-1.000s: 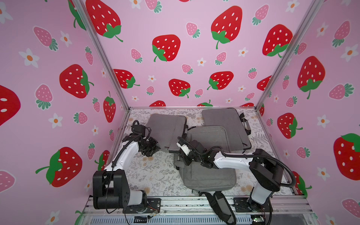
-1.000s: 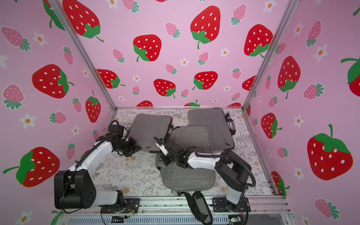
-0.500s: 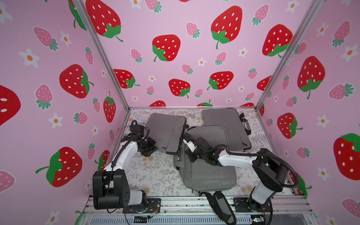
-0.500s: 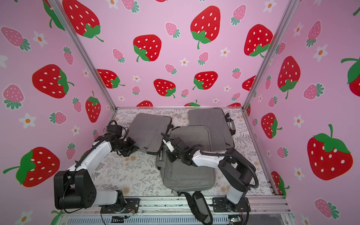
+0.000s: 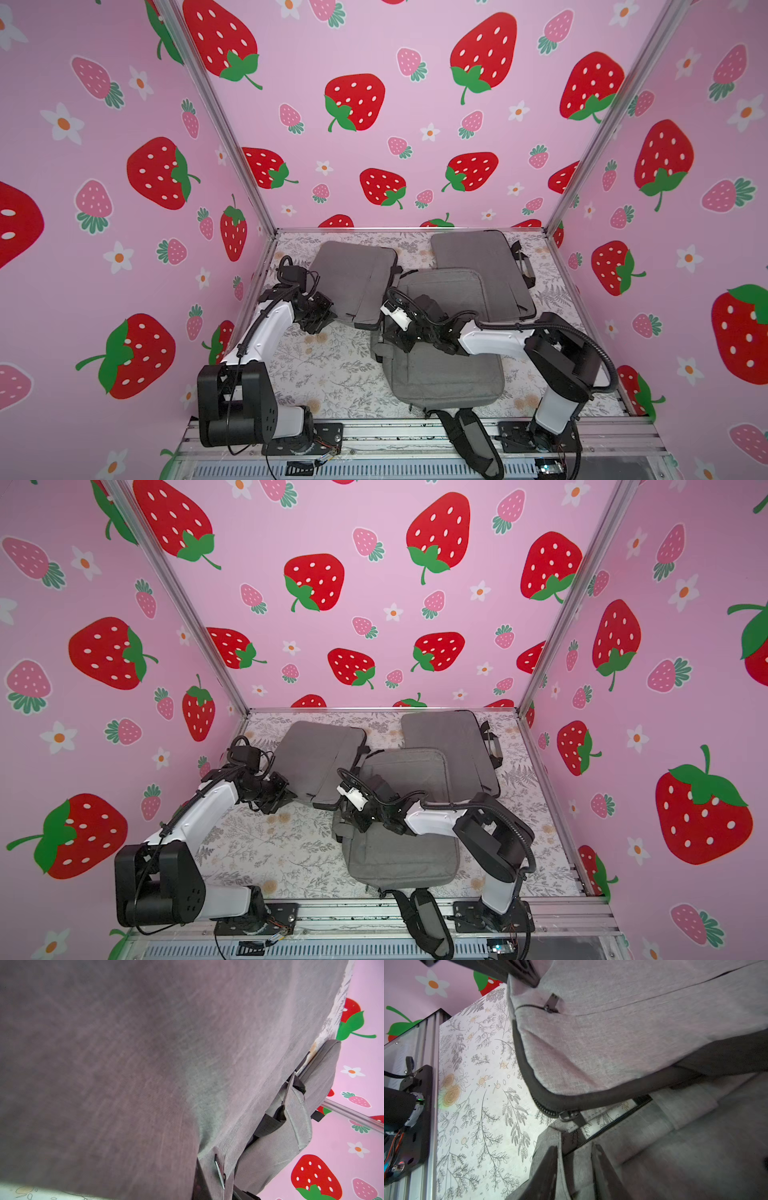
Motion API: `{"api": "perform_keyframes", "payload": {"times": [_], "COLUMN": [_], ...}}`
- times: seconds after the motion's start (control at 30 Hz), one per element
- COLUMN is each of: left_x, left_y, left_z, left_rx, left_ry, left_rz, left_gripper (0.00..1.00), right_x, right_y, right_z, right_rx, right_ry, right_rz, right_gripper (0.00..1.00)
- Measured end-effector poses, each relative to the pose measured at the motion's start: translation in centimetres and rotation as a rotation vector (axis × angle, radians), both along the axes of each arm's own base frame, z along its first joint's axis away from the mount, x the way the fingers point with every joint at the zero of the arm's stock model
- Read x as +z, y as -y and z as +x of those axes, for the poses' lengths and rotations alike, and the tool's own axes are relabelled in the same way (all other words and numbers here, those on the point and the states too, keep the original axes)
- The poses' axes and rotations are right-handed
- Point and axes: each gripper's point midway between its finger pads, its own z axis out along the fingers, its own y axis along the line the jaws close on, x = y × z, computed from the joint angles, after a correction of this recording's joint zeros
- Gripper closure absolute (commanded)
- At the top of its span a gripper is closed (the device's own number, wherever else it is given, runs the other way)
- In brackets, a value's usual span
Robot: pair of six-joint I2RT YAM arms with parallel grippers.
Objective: Open the zippered laptop bag and take out the laptop
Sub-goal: Unzip the zipper on the zippered laptop bag.
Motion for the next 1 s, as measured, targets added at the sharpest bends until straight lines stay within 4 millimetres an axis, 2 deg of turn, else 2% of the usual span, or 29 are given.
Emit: {"api": "perform_keyframes", "payload": {"times": [0.17,0.27,0.4,0.57,0.7,1.0], "left_x": [0.3,0.5,0.7,0.6,0.5,0.1], "left_y": [0.1,0.2,0.3,0.2,0.1,0.1], "left_z": [0.2,0.4,0.6,0.8,0.8,0.8], "left_rx": [-0.025,-0.045,-0.069,-0.087,-0.098,-0.104], "left_ry": [0.015,0.022,0.029,0.034,0.034,0.027], "left_rz": [0.002,0.001,0.006,0.01,0.013,0.014], "left_gripper": [1.0,1.0,1.0,1.0,1.0,1.0], "right_x": [-1.1,-0.3,1.0,1.1,0.7,2.0], "right_y": [-0.7,-1.4,-2.2,-2.7,-2.7,-2.9], "right_z": [0.3,0.9,1.6,1.7,1.7,1.1], "right_rx": [0.063,0.093,0.124,0.158,0.181,0.232], "right_ry": [-0.051,-0.052,-0.044,-0.064,-0.091,-0.147], "right_rz": [0.024,0.06,0.114,0.133,0.141,0.195], "right_gripper": [0.58,0.53,0.52,0.49,0.49,0.58]}}
